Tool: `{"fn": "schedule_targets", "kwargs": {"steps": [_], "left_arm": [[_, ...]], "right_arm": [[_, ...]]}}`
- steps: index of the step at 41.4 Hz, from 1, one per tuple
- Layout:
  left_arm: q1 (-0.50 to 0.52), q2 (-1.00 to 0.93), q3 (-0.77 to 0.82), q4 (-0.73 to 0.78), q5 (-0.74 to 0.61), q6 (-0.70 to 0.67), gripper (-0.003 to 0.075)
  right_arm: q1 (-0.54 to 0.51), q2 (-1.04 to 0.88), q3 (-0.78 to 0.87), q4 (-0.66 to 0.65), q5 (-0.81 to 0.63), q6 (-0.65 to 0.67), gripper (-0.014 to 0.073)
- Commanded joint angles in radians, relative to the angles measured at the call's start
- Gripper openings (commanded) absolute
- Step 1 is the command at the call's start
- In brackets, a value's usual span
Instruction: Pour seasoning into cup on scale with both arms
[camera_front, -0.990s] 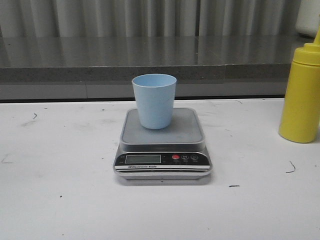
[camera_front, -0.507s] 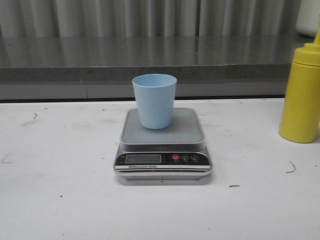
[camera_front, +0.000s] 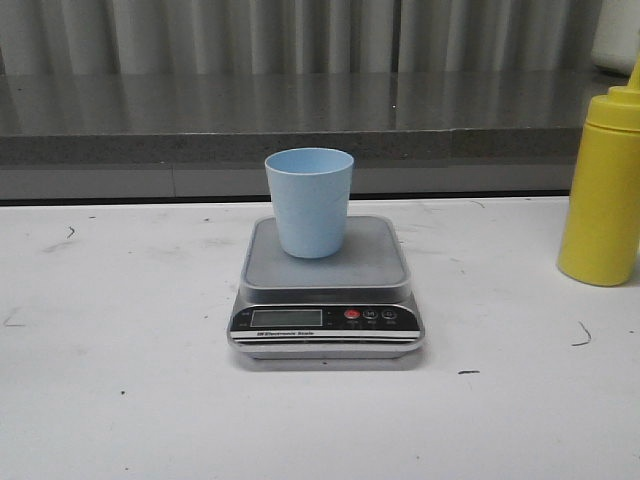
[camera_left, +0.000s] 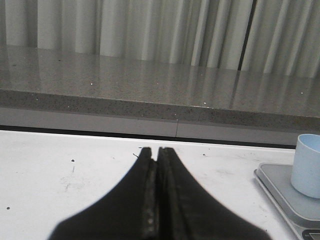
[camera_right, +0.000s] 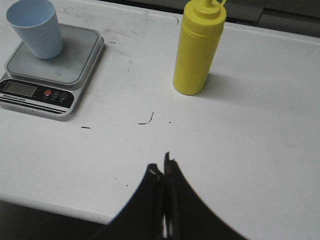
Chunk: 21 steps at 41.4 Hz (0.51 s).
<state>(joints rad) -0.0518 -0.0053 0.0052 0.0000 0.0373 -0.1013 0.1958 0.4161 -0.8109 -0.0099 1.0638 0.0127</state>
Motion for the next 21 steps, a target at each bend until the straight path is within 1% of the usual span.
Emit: {"fn": "schedule_targets", "kwargs": {"steps": [1,21], "left_arm": [[0.001,-0.018,0.022,0.0,-0.096,0.028,-0.002],[0.002,-0.018,0.022,0.0,-0.11,0.033,-0.002]], "right_arm": [[-0.001,0.011,-0.03,-0.005,-0.065,-0.001,-0.0118],[-0.001,0.011,-0.03,-0.005,-0.065,-0.001,-0.0118]]}}
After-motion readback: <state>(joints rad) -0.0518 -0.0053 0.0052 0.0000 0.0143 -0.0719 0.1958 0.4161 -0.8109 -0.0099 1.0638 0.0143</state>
